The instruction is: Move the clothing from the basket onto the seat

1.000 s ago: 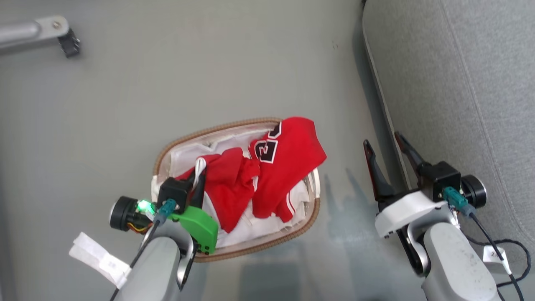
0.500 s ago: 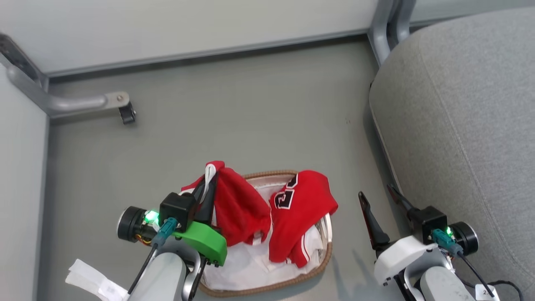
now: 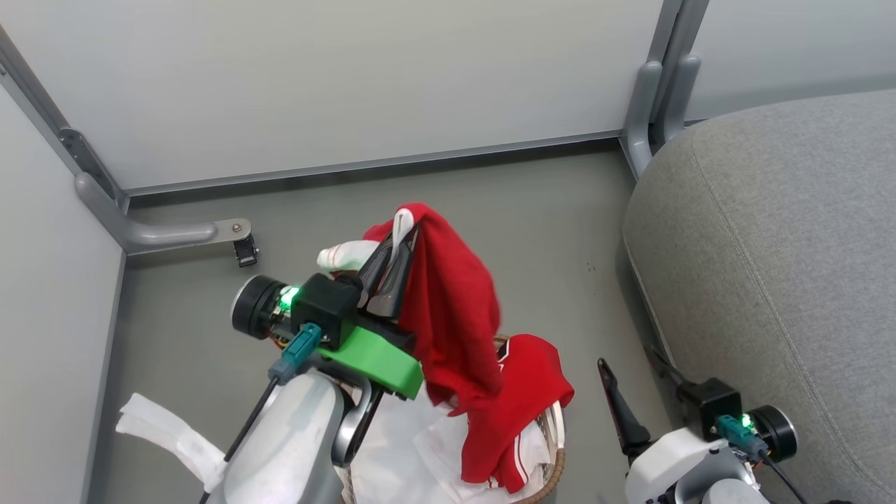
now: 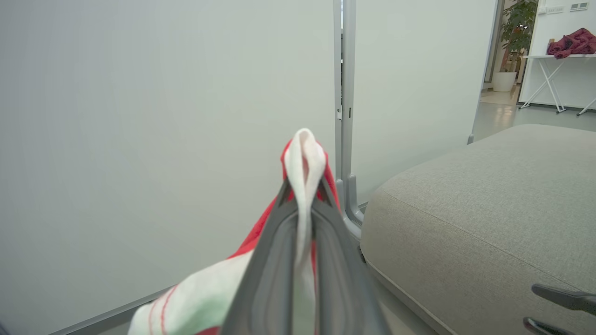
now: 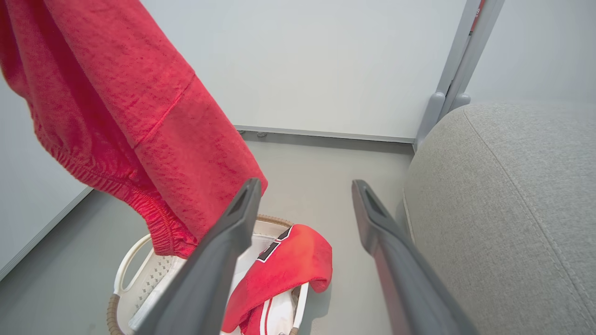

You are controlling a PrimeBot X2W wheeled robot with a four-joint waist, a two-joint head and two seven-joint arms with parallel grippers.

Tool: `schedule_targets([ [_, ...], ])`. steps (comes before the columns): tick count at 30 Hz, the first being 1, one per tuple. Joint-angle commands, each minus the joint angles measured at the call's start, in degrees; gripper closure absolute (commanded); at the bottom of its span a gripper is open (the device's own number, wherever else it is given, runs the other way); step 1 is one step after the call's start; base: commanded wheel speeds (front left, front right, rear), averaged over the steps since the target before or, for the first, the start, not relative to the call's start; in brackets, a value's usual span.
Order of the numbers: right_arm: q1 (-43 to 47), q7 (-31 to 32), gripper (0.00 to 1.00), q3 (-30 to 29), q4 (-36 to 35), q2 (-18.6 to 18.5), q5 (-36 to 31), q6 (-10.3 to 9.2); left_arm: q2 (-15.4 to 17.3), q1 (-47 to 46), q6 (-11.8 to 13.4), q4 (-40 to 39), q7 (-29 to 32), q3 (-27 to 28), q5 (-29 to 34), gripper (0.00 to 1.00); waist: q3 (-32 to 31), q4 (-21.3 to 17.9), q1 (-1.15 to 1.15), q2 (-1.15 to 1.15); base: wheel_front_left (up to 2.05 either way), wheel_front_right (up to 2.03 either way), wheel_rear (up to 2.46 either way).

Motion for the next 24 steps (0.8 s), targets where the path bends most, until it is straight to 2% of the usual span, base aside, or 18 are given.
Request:
schedule_targets([
  [1, 0.4, -0.3, 0.00, 0.6, 0.3, -0.2, -0.7, -0.04, 0.1, -1.0, -0.2, -0.5, 0.0, -0.5, -0.5, 1.00, 0.0, 0.1, 0.01, 0.00, 0.00, 0.00, 0.00],
  [7, -2.4, -0.3, 0.00, 5.5, 0.0, -0.6, -1.4, -0.04, 0.1, -2.5, 0.3, -1.4, 0.0, -4.3, -1.6, 1.00, 0.6, 0.6, 0.01, 0.00, 0.00, 0.00, 0.00],
  [13, -9.8, -0.3, 0.00, 13.1, -2.1, -1.5, -0.2, -0.04, 0.1, -3.2, 1.4, -2.3, 0.0, -8.1, -3.5, 1.00, 1.4, 1.7, 0.01, 0.00, 0.00, 0.00, 0.00],
  [18, -16.3, -0.3, 0.00, 19.1, -0.2, -1.5, 0.2, -0.05, 0.1, -3.3, 1.7, -2.5, 0.0, -10.5, -4.8, 1.00, 1.7, 3.0, 0.01, 0.00, 0.00, 0.00, 0.00],
  [24, -20.3, -0.3, 0.00, 23.4, 7.0, -1.0, 1.1, -0.05, 0.1, -3.5, 2.1, -2.9, 0.0, -12.5, -6.5, 1.00, 1.5, 5.3, 0.01, 0.00, 0.00, 0.00, 0.00],
])
